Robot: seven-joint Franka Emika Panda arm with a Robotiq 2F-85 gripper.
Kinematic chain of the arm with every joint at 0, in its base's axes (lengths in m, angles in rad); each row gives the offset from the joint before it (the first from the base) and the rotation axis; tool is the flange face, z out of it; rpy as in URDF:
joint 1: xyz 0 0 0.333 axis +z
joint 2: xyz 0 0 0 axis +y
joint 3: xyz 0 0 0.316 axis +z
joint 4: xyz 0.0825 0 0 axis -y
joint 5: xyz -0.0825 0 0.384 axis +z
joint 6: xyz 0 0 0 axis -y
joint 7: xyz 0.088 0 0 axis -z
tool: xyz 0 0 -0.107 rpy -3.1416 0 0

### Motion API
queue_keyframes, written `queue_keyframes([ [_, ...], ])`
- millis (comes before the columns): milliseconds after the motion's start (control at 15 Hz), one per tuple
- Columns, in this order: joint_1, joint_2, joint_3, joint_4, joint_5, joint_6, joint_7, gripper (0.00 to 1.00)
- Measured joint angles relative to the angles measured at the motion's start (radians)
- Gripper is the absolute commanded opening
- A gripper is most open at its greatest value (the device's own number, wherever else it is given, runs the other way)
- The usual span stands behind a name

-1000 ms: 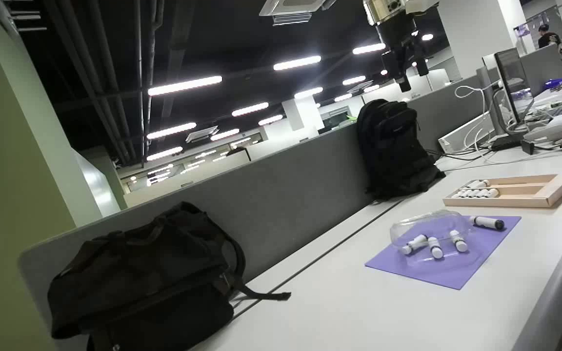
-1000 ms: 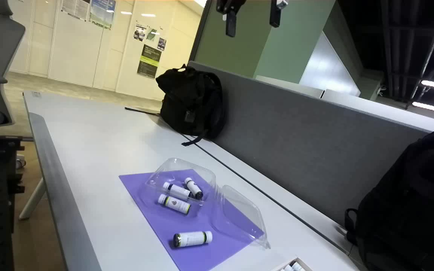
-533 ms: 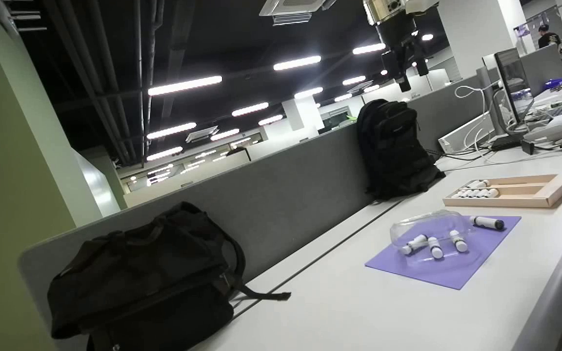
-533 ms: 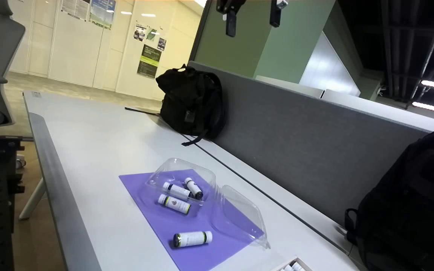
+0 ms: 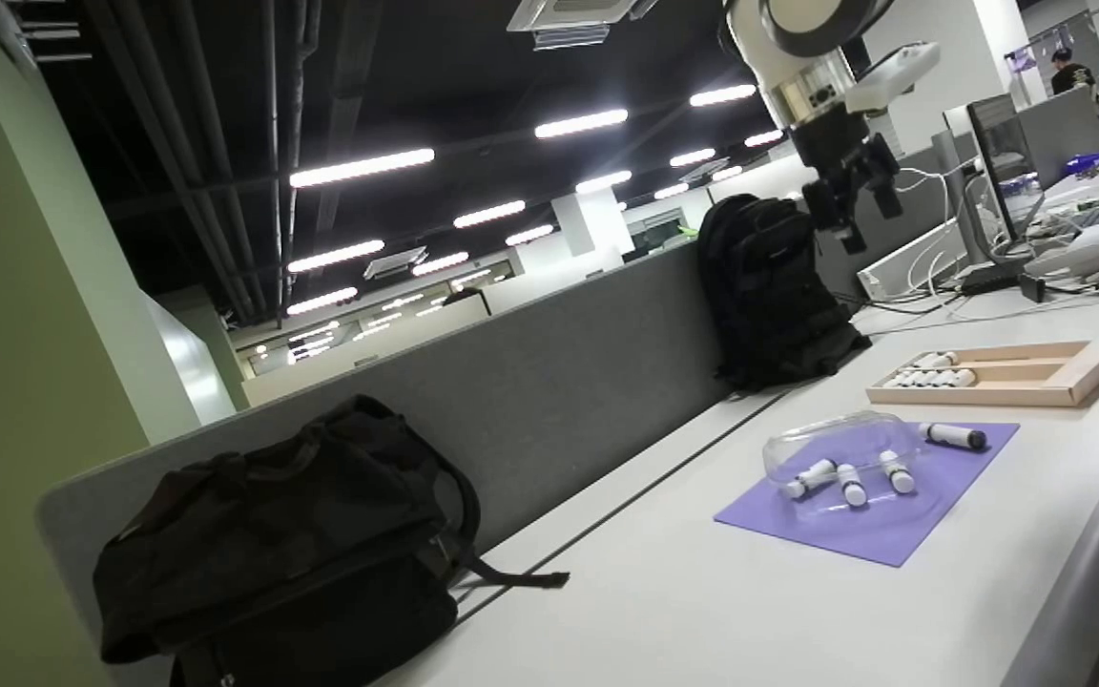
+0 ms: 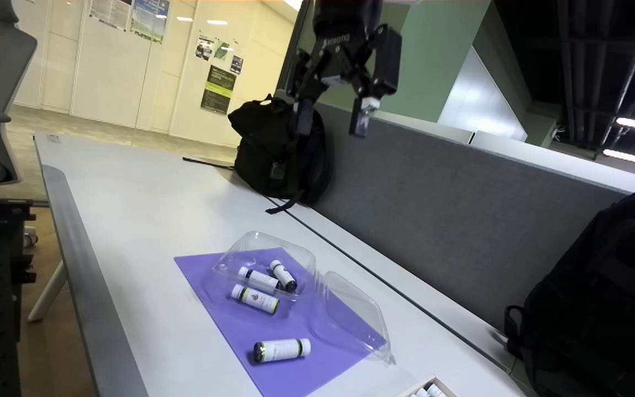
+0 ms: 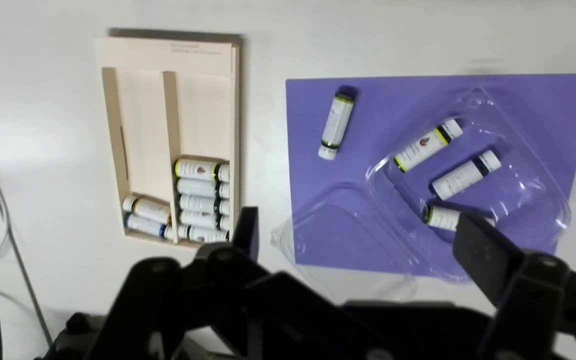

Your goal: Take the bottle from the table and place it in the clear b

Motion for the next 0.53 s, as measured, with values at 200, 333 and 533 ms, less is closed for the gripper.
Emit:
queue_keyframes([
  [200,-0.023,0.119,-0.017,-0.028,-0.009,0.023,0.001,1.00],
  [333,-0.025,0.163,-0.020,-0.022,-0.013,0.024,0.001,1.00],
  [533,-0.025,0.166,-0.020,-0.017,-0.013,0.024,0.002,1.00],
])
